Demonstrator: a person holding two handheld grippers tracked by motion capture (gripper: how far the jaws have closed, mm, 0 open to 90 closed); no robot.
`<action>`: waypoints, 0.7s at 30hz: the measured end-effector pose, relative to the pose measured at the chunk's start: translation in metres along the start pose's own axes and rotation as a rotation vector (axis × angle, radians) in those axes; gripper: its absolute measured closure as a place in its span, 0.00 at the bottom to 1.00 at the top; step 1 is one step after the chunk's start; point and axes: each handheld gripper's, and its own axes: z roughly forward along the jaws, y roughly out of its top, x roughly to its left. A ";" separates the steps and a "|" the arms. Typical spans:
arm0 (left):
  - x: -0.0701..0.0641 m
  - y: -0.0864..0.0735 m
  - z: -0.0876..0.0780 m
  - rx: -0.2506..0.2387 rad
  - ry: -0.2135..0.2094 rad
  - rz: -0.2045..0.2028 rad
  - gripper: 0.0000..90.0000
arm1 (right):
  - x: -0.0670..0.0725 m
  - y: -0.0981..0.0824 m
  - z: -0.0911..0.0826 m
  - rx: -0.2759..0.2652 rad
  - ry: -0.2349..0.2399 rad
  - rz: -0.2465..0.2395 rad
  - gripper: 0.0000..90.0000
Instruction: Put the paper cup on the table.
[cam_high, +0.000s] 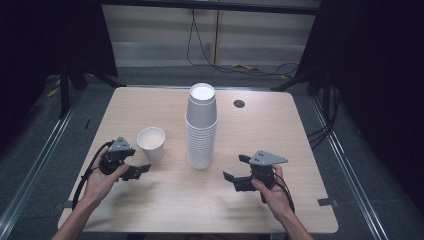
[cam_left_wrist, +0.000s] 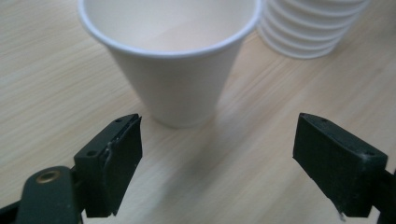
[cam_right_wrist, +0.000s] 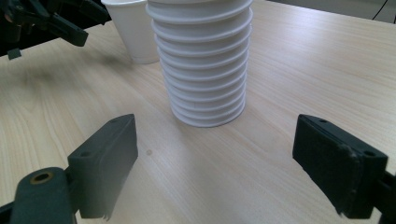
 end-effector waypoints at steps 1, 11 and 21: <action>-0.003 -0.001 0.000 -0.013 -0.018 -0.016 0.17 | 0.000 0.000 0.000 0.001 0.000 0.002 0.16; -0.033 -0.006 -0.006 -0.102 -0.059 0.034 0.17 | 0.001 0.000 -0.001 0.002 0.002 0.001 0.16; -0.060 -0.005 -0.001 -0.195 -0.104 0.021 0.17 | 0.001 -0.001 0.000 0.002 0.006 0.001 0.16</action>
